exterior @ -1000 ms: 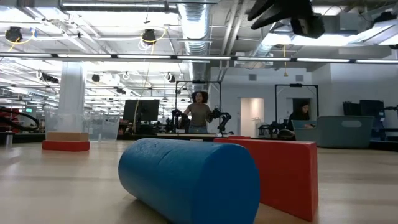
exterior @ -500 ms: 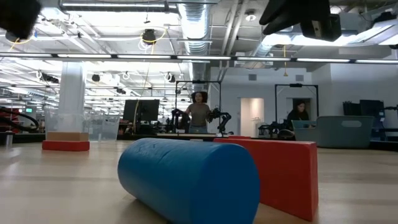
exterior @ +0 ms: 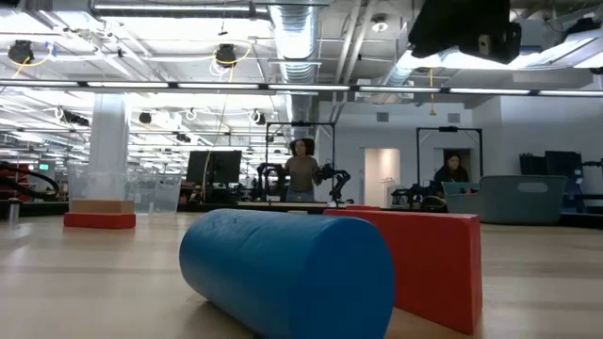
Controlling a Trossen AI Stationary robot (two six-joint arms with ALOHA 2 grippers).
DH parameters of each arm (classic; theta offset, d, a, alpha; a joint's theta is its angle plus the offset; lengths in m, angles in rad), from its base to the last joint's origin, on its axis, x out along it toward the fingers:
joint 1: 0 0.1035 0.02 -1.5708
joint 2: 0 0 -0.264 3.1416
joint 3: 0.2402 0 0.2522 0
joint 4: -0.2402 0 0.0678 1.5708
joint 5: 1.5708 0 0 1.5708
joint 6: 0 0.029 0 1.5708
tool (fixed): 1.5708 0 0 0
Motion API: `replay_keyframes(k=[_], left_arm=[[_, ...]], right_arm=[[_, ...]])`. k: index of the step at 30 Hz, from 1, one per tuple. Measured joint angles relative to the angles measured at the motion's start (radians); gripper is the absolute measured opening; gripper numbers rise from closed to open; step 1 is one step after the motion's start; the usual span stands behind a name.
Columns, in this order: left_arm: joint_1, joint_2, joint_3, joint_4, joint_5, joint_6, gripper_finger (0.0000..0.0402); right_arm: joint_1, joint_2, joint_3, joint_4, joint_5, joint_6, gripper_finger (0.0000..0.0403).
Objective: Sort & place blocks by color
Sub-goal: Put the blue block into the yellow bin
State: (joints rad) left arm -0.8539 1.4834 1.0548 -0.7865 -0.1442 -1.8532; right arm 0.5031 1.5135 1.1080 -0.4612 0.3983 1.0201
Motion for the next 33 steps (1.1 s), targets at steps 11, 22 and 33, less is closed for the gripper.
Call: replay_keyframes(k=[11,22,33], left_arm=[[0.061,0.006,0.063,0.128,-0.396,0.531,0.0228],[0.239,0.13,0.062,0.62,-0.127,1.503,0.0228],[0.317,0.311,0.063,0.858,0.087,1.821,0.0228]], right_arm=[[0.059,0.064,-0.001,0.065,-0.008,0.206,0.0087],[0.088,0.058,-0.002,0.167,0.001,0.392,0.0087],[0.179,0.058,-0.002,0.146,0.044,0.502,0.0087]])
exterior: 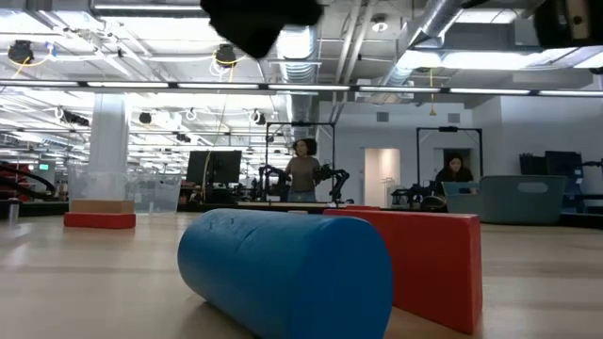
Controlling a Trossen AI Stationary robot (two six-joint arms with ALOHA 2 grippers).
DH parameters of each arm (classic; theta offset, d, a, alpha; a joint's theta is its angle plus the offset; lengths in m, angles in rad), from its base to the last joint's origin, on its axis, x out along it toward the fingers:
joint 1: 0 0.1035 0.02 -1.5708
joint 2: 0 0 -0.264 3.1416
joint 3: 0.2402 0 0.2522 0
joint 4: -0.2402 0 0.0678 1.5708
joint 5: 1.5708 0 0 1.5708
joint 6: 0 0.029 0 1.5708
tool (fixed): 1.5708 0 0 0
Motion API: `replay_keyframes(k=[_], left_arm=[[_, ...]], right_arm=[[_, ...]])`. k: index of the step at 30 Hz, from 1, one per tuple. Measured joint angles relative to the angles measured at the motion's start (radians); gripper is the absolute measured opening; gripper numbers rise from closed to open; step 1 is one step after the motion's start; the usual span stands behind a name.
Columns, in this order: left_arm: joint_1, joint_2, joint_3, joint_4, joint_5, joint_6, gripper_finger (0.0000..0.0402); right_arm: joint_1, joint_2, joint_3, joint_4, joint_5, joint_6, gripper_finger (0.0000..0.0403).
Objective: Sort & place blocks by color
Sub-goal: Put the blue block into the yellow bin
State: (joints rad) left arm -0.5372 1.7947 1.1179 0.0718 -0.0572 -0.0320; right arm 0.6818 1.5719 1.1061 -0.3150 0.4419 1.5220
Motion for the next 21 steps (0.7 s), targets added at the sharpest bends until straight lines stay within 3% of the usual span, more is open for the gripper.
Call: replay_keyframes(k=[4,11,21], left_arm=[[0.003,0.054,0.0,0.031,0.016,0.051,0.0228],[0.003,0.147,0.0,0.09,0.087,0.143,0.0228],[0.006,0.203,-0.001,0.1,0.093,0.164,0.0228]], right_arm=[[0.029,0.0,0.0,-0.002,0.056,0.053,0.0087],[0.059,0.0,0.0,0.005,0.057,0.111,0.0087],[0.047,0.0,0.0,0.016,0.057,0.138,0.0087]])
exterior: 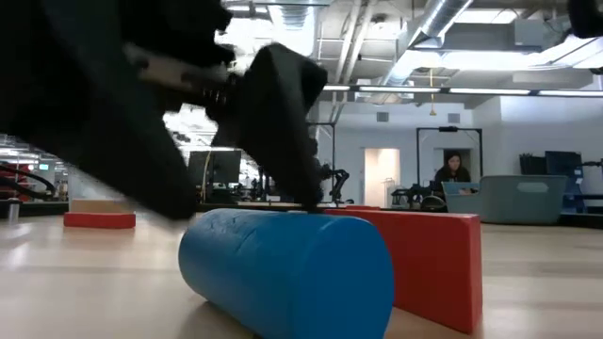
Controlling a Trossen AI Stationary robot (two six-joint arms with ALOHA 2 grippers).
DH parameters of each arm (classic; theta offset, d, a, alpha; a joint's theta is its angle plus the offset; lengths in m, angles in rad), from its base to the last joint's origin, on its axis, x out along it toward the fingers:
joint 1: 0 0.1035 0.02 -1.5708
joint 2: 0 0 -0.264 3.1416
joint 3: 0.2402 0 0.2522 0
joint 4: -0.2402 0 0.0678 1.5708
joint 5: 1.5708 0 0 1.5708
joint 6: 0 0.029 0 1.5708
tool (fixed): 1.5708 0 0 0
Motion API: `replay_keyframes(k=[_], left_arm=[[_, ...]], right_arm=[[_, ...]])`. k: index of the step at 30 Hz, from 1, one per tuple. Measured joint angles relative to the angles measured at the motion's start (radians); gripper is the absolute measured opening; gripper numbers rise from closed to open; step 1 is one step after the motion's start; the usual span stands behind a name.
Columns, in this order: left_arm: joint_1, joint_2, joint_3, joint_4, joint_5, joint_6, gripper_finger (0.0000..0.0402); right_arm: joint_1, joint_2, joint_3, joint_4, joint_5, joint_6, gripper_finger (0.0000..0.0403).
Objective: Sort & place blocks by color
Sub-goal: Put the blue block into the yellow bin
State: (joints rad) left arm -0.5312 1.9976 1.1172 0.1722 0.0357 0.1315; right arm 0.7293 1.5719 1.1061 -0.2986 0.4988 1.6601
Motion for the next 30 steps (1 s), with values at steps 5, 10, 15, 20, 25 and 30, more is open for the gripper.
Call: replay_keyframes(k=[5,10,15,20,25,30], left_arm=[[0.009,0.034,0.0,0.002,0.001,0.003,0.0228],[0.006,0.053,0.0,0.024,0.012,-0.009,0.022],[0.005,0.053,0.0,0.023,0.008,-0.014,0.0175],[0.006,0.052,0.0,0.022,0.011,-0.04,0.0115],[0.007,0.052,0.0,0.022,0.011,-0.146,0.0098],[0.007,0.027,0.0,-0.011,0.009,-0.307,0.0118]], right_arm=[[-0.012,0.0,0.0,0.003,0.0,0.0,0.0087],[-0.012,0.0,0.0,0.017,0.0,0.0,0.0087],[-0.012,0.0,0.0,0.02,0.0,0.0,0.0087],[-0.012,0.0,0.0,0.02,0.003,0.0,0.0087],[-0.012,0.0,0.0,0.019,0.005,-0.008,0.0087],[-0.012,0.0,0.0,0.018,0.051,-0.012,0.0087]])
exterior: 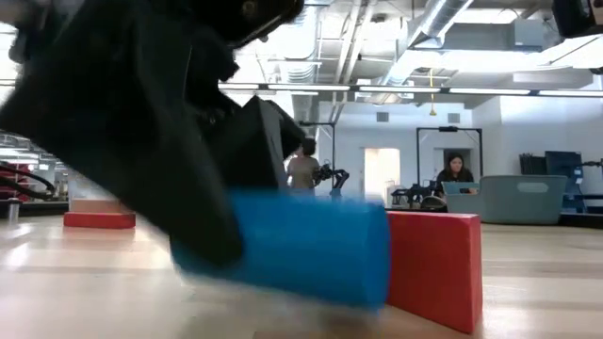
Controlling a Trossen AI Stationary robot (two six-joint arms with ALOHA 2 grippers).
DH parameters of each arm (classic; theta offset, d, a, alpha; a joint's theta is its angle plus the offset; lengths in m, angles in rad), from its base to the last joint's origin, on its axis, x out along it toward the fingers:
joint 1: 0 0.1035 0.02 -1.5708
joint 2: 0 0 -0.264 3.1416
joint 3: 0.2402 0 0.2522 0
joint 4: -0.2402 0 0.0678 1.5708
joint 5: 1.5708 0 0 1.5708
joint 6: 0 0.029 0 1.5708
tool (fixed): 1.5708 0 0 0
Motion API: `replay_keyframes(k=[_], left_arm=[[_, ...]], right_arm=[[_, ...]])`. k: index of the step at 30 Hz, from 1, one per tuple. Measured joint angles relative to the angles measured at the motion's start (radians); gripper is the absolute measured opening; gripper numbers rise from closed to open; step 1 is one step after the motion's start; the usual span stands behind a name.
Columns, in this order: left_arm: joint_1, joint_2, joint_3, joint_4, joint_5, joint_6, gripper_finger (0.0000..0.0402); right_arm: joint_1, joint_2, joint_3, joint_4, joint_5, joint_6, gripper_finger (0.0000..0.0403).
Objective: Sort & place blocks by color
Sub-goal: Put the blue block into the yellow bin
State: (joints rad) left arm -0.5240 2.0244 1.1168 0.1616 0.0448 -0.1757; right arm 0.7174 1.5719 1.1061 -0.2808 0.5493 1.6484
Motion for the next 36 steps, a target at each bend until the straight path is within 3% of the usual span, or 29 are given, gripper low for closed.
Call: replay_keyframes(k=[6,13,19,22,30,36], left_arm=[[0.0,-0.155,0.001,-0.224,-0.103,-0.269,0.0098],[-0.031,-0.395,0.0,-0.459,-0.338,-0.397,0.0097],[-0.078,-0.57,0.0,-0.491,-0.569,-0.55,0.0108],[-0.103,-0.632,0.0,-0.523,-0.629,-0.601,0.0108],[-0.206,-0.705,0.001,-0.813,-0.66,-0.894,0.0107],[-0.292,-0.702,0.0,-1.153,-0.489,-1.221,0.0108]], right_arm=[[0.0,0.0,0.0,-0.002,0.035,-0.003,0.0087],[-0.038,0.0,0.0,0.011,0.083,-0.031,0.0087],[-0.104,0.0,0.0,0.197,0.089,-0.218,0.0087],[-0.134,0.0,0.0,0.336,0.082,-0.353,0.0087],[-0.19,0.0,0.0,0.573,-0.029,-0.567,0.0087],[-0.219,0.0,0.0,0.573,-0.035,-0.576,0.0087]])
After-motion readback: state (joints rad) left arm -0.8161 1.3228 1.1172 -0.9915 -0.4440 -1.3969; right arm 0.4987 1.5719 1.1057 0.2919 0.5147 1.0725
